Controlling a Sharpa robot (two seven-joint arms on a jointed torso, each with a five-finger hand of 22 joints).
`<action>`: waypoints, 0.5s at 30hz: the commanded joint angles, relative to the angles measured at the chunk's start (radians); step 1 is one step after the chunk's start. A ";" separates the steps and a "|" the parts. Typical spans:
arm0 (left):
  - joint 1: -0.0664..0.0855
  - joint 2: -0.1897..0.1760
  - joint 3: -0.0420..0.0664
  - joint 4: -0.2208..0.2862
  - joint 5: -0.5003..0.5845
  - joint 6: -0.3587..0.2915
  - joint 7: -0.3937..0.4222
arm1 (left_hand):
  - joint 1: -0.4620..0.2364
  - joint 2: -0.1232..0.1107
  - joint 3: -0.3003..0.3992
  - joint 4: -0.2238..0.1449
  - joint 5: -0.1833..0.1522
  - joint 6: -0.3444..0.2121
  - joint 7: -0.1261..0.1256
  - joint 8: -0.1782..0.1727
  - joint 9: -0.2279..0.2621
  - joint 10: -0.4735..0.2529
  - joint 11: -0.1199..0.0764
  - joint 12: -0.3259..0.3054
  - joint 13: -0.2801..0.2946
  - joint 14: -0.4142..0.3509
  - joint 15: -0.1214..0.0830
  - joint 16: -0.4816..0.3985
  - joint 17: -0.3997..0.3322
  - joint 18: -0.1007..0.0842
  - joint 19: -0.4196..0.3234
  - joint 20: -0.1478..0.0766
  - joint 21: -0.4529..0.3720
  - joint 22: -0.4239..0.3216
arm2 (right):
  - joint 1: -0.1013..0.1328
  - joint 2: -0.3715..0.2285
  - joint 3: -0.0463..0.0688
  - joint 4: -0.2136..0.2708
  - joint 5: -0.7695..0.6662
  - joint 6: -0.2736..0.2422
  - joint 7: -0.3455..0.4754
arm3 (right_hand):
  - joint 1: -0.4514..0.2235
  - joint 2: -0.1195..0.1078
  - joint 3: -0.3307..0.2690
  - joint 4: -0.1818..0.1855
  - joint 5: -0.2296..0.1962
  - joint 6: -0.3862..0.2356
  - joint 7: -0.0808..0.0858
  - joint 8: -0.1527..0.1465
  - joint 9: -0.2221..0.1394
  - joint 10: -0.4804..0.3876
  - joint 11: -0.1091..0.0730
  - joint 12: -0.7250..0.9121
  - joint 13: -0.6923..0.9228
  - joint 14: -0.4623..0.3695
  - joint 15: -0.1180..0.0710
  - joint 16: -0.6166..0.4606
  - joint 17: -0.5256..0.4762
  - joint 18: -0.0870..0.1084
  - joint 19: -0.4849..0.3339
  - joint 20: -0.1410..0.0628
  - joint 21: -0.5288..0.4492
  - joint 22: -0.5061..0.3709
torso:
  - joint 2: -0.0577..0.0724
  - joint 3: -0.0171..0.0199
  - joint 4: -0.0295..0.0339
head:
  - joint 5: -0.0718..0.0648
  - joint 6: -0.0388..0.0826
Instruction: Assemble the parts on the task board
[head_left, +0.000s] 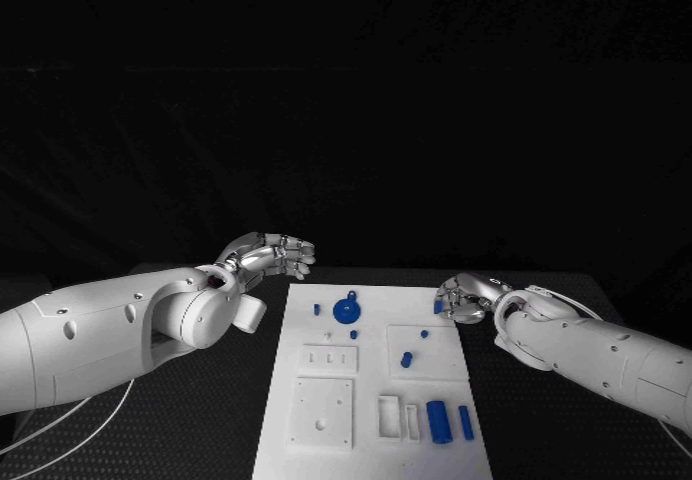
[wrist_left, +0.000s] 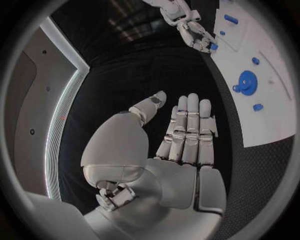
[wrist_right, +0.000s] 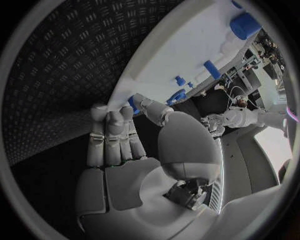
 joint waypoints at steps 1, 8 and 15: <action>0.001 -0.001 0.001 0.003 -0.004 0.011 0.008 | -0.013 0.000 0.001 -0.005 -0.003 -0.001 0.002 -0.005 0.002 -0.003 0.002 -0.004 0.001 0.005 0.003 -0.004 0.001 0.013 -0.006 -0.002 0.004 0.014 | -0.001 0.001 0.000 -0.003 -0.004 0.012 -0.004 | -0.004 0.007 0.004 -0.005 -0.003 0.016 0.005 0.005 0.002 -0.001 -0.010 0.004 -0.001 0.001 -0.008 0.004 0.001 0.023 -0.001 -0.005 0.005 0.019 | 0.001 -0.0007 0.0016 | -0.003 -0.002; 0.001 0.000 0.000 0.002 -0.004 0.013 0.009 | -0.013 0.000 0.001 -0.005 -0.003 -0.001 0.002 -0.005 0.002 -0.004 0.002 -0.004 0.001 0.005 0.003 -0.004 0.001 0.013 -0.006 -0.002 0.004 0.014 | -0.001 0.006 0.000 -0.007 -0.004 0.011 -0.007 | -0.012 0.000 0.001 -0.006 -0.003 0.017 0.005 0.004 0.002 0.000 -0.010 0.004 -0.003 0.002 -0.009 0.004 0.001 0.023 0.000 -0.005 0.006 0.019 | 0.001 -0.0006 0.0015 | -0.002 -0.001; 0.001 0.000 0.000 0.002 -0.004 0.012 0.008 | -0.013 0.000 0.001 -0.005 -0.003 -0.002 0.002 -0.005 0.002 -0.004 0.002 -0.005 0.001 0.004 0.003 -0.004 0.001 0.013 -0.006 -0.002 0.005 0.014 | -0.001 0.009 0.000 -0.007 -0.004 0.010 -0.012 | -0.019 -0.011 -0.004 -0.010 -0.002 0.012 0.006 0.000 0.001 0.000 -0.010 0.004 -0.005 0.002 -0.008 0.003 0.000 0.023 0.001 -0.005 0.007 0.018 | 0.001 -0.0007 0.0014 | -0.003 0.000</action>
